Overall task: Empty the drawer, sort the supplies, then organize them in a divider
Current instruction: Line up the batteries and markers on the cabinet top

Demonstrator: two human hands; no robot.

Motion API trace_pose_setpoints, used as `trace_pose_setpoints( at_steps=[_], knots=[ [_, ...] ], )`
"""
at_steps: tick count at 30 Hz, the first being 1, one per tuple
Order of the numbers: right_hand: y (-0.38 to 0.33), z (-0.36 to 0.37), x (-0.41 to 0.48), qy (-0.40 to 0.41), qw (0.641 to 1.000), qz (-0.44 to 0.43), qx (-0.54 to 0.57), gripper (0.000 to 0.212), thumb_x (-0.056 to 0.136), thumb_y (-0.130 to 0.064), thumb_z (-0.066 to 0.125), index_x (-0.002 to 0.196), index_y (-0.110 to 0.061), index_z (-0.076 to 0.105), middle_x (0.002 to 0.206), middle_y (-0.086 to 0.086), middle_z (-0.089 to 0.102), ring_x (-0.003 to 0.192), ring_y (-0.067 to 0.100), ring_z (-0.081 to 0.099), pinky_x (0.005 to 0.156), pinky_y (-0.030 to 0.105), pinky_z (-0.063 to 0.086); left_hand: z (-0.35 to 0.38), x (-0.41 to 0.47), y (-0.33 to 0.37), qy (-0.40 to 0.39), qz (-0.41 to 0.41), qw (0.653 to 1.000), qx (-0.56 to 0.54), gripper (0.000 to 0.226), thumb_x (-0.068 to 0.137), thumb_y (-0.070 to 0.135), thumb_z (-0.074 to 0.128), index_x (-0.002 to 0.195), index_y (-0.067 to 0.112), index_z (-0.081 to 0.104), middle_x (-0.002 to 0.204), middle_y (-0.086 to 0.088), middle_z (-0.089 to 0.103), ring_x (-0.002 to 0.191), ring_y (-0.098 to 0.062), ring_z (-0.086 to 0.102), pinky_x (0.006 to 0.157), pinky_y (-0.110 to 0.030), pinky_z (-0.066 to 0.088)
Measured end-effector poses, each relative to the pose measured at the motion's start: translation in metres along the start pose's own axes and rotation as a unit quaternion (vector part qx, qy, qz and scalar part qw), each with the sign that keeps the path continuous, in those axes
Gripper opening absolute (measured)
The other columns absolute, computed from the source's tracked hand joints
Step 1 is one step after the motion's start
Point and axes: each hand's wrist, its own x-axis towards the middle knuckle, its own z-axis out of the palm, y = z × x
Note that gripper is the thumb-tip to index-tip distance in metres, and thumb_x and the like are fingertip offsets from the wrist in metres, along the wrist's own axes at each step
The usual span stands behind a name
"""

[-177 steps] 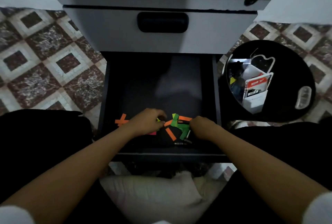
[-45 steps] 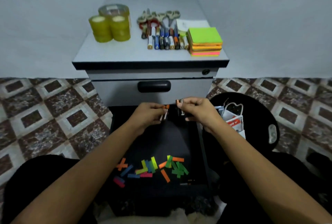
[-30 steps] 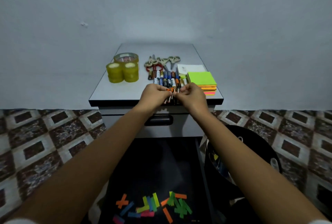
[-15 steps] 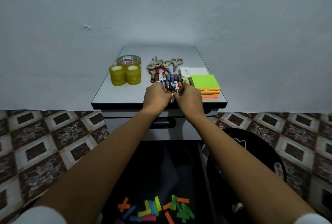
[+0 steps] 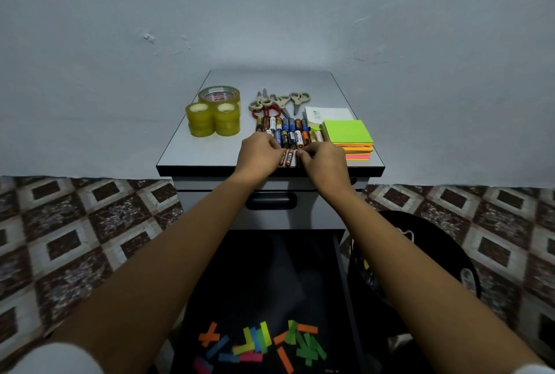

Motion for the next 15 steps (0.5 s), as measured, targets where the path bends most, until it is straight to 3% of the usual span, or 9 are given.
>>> trace_pose_setpoints(
  at_steps=[3, 7, 11, 15],
  knots=[
    [0.004, -0.007, -0.007, -0.007, 1.000, -0.028, -0.002, 0.026, 0.094, -0.016, 0.054, 0.111, -0.002, 0.068, 0.107, 0.014, 0.070, 0.099, 0.025, 0.063, 0.079, 0.022, 0.042, -0.007, -0.004, -0.005, -0.023, 0.046, 0.998, 0.025, 0.017, 0.089, 0.016, 0.056, 0.100, 0.008, 0.068, 0.102, -0.008, 0.068, 0.097, -0.021, 0.062, 0.083, -0.028, 0.048],
    [0.013, -0.009, -0.016, -0.029, 0.994, -0.098, -0.043, 0.027, 0.092, -0.016, 0.055, 0.113, -0.003, 0.067, 0.109, 0.014, 0.068, 0.102, 0.027, 0.060, 0.085, 0.029, 0.043, -0.014, -0.010, -0.018, -0.062, 0.115, 0.988, 0.084, 0.026, 0.091, 0.027, 0.053, 0.113, 0.017, 0.064, 0.107, -0.003, 0.067, 0.103, -0.021, 0.059, 0.095, -0.042, 0.044],
    [0.022, -0.005, -0.018, -0.029, 0.989, -0.122, -0.074, 0.033, 0.091, -0.017, 0.058, 0.121, -0.003, 0.062, 0.116, 0.016, 0.064, 0.111, 0.032, 0.052, 0.092, 0.035, 0.040, -0.014, -0.013, -0.025, -0.089, 0.136, 0.983, 0.085, 0.031, 0.088, 0.030, 0.061, 0.117, 0.019, 0.063, 0.116, -0.001, 0.064, 0.107, -0.019, 0.057, 0.098, -0.043, 0.042],
    [0.026, -0.002, -0.020, -0.005, 0.987, -0.133, -0.084, 0.030, 0.090, -0.012, 0.058, 0.119, -0.005, 0.064, 0.111, 0.016, 0.066, 0.107, 0.034, 0.052, 0.085, 0.036, 0.042, -0.004, -0.015, -0.023, -0.076, 0.152, 0.983, 0.064, 0.027, 0.087, 0.025, 0.064, 0.112, 0.016, 0.067, 0.112, -0.003, 0.065, 0.106, -0.021, 0.057, 0.097, -0.045, 0.043]
  ],
)
